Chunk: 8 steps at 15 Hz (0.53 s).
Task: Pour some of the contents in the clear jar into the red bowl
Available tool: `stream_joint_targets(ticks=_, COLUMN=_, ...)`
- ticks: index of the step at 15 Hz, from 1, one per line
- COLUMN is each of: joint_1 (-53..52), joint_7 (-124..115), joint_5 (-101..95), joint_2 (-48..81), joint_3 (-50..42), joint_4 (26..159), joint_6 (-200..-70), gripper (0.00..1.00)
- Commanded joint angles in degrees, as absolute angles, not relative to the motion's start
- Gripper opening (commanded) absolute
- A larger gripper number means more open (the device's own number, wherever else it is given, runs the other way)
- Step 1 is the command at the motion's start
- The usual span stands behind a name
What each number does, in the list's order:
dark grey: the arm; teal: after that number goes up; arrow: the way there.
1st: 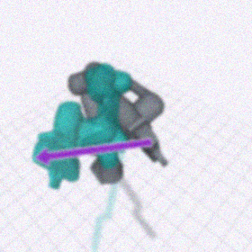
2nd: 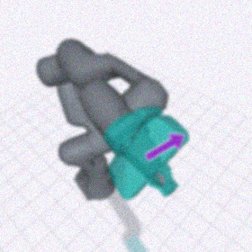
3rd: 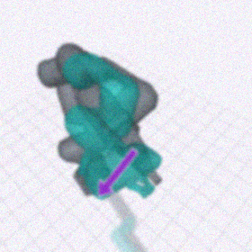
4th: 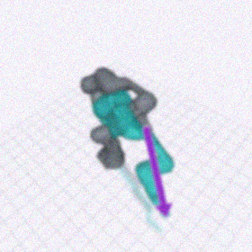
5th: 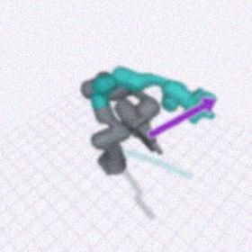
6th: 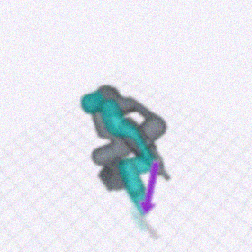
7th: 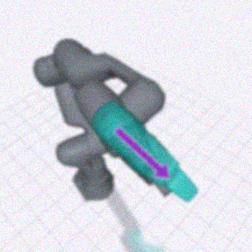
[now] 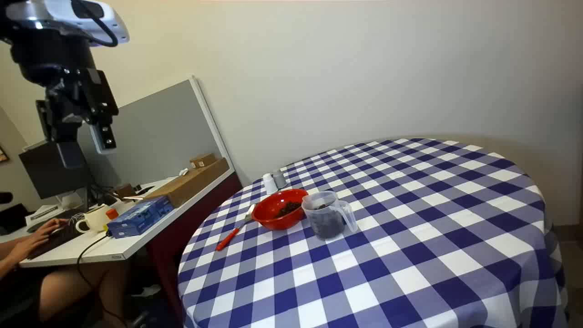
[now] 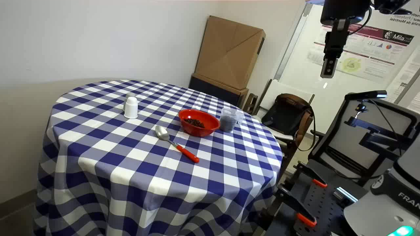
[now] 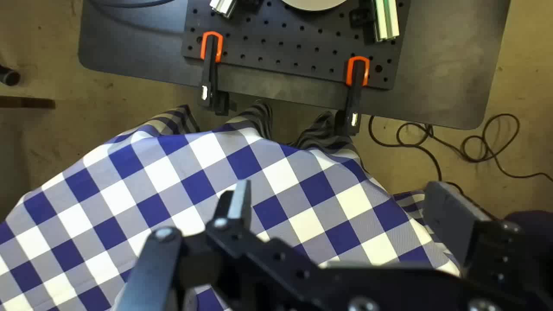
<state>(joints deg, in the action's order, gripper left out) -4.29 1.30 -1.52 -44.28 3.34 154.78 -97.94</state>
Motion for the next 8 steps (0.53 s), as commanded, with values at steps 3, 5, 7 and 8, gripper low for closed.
stream_joint_targets(ticks=3, joint_1=-4.37, joint_7=1.24, joint_5=-1.55, joint_2=-44.25, joint_3=3.28, joint_4=154.71, joint_6=-97.87, gripper=1.00)
stream_joint_targets(ticks=5, joint_1=-4.51, joint_7=2.18, joint_5=-2.16, joint_2=-44.01, joint_3=3.19, joint_4=154.42, joint_6=-97.67, gripper=1.00)
stream_joint_targets(ticks=7, joint_1=-5.89, joint_7=9.55, joint_5=-4.99, joint_2=-41.10, joint_3=1.93, joint_4=152.21, joint_6=-94.58, gripper=1.00)
stream_joint_targets(ticks=8, joint_1=-5.16, joint_7=11.05, joint_5=-6.97, joint_2=-38.38, joint_3=1.70, joint_4=150.63, joint_6=-92.81, gripper=1.00)
